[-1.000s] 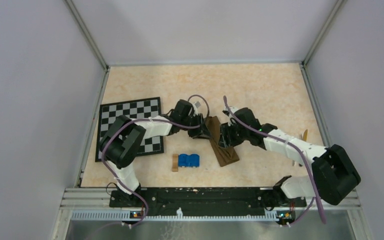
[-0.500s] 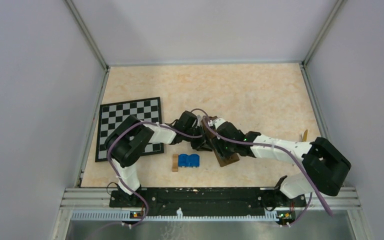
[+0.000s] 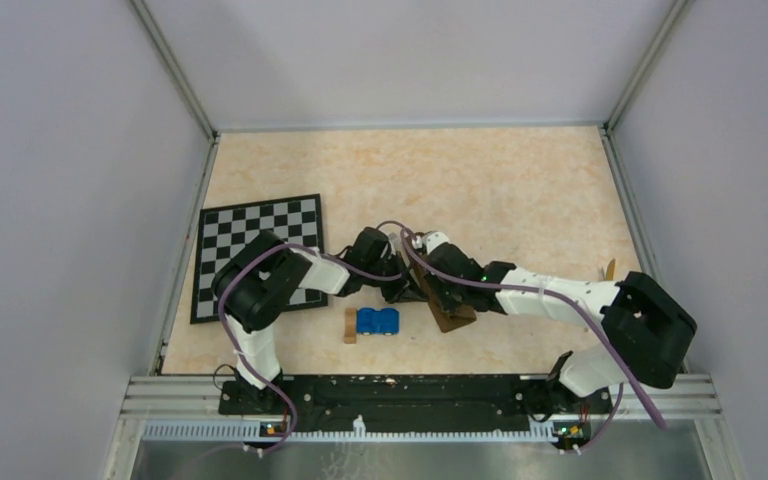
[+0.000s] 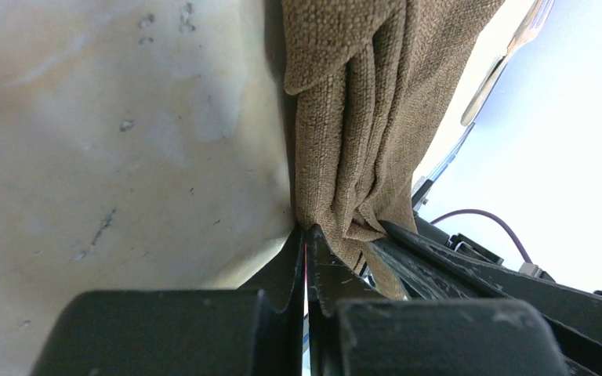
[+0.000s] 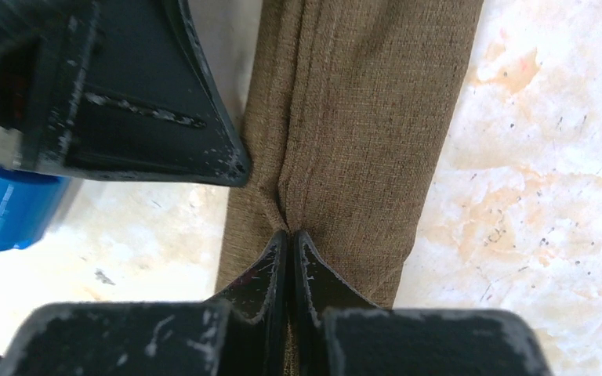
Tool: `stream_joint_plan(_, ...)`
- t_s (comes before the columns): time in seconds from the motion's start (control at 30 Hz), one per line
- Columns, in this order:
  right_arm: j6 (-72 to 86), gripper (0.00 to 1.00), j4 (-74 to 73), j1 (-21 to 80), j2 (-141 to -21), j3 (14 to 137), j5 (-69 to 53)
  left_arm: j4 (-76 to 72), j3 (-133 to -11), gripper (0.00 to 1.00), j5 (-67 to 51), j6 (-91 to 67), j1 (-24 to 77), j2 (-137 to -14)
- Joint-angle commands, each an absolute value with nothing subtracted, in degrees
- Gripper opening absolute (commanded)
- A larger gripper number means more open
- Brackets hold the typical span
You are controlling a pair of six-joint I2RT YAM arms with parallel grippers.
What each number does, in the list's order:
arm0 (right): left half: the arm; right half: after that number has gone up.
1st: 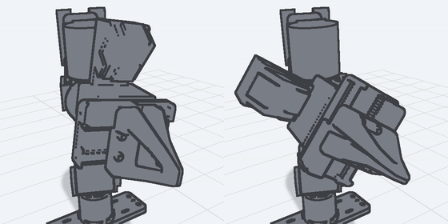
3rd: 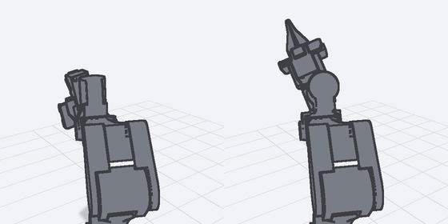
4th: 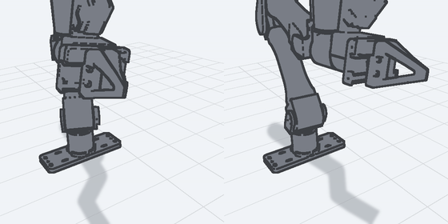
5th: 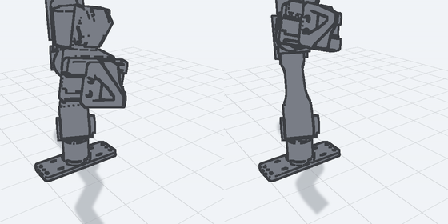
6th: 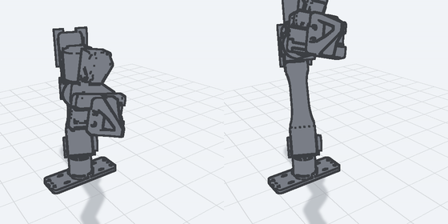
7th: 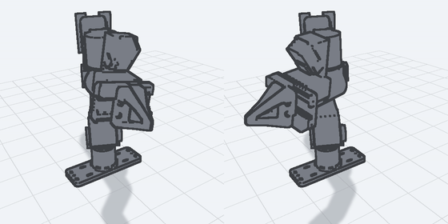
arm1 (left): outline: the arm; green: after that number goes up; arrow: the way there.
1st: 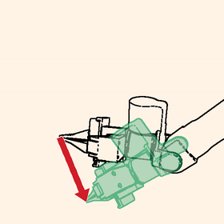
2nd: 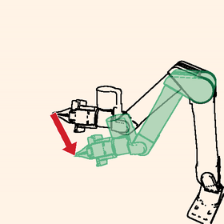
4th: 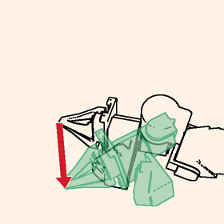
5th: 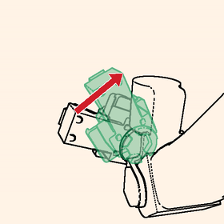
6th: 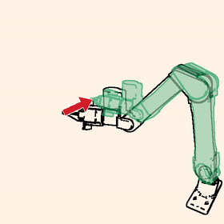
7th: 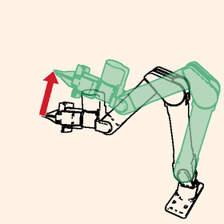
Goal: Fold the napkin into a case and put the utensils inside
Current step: Smooth out the smaller rectangle-folded napkin at the center of the board, then pick up the smaller rectangle-folded napkin from the center of the board.
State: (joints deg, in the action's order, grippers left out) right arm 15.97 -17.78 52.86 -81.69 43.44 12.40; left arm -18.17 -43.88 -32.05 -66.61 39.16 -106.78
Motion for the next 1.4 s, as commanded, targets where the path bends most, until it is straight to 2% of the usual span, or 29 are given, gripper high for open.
stream_joint_plan(0.0, 19.37, 0.0, -17.61, 53.7, -78.34, 47.2, 8.47, -19.6, -41.65, 0.0, -27.66, -67.66, 40.05, -107.34)
stream_joint_plan(0.13, 23.05, 0.0, -16.6, 53.62, -77.68, 46.66, 5.42, -20.73, -39.89, 0.0, -24.83, -69.7, 41.2, -105.68)
stream_joint_plan(0.47, 26.18, 0.0, -7.0, 52.38, -82.62, 37.91, 7.17, -20.26, -37.98, 0.0, -22.21, -69.91, 41.4, -103.2)
stream_joint_plan(0.57, 26.06, 0.0, -4.75, 51.85, -82.9, 35.88, 7.11, -18.28, -37.3, 0.06, -20.74, -67.54, 41.12, -100.85)
stream_joint_plan(0.7, 25.76, 0.0, -3.79, 51.17, -83.15, 34.77, 7.0, -17.51, -35.08, 0.2, -19.85, -62.43, 38.14, -95.16)
stream_joint_plan(0.77, 25.55, 0.0, -3.53, 51.1, -83.03, 34.49, 6.87, -16.83, -35.66, 0.21, -21.05, -59.37, 36.05, -92.04)
stream_joint_plan(0.93, 25.03, 0.0, -3.6, 50.92, -82.63, 34.69, 6.88, -14.17, -42.81, 0.16, -24.17, -54.03, 35.06, -89.66)
stream_joint_plan(1.03, 24.56, 0.0, -3.55, 50.89, -82.1, 34.91, 6.68, -14.96, -47.51, 0.07, -28.03, -53.9, 35.06, -95.28)
stream_joint_plan(1.17, 23.22, 0.0, -5.06, 51.03, -82.06, 36.66, 6.9, -18.94, -50.9, 0.01, -31.74, -53.79, 35.03, -105.03)
stream_joint_plan(1.33, 21.71, 0.0, -7.83, 51.53, -80.87, 39.36, 8.13, -18.38, -52.24, 0.0, -30.09, -52.01, 33.95, -110.92)
stream_joint_plan(1.37, 21.18, 0.03, -8.37, 51.7, -80.31, 39.98, 7.9, -18.16, -51.99, 0.0, -29.72, -51.7, 33.77, -111.15)
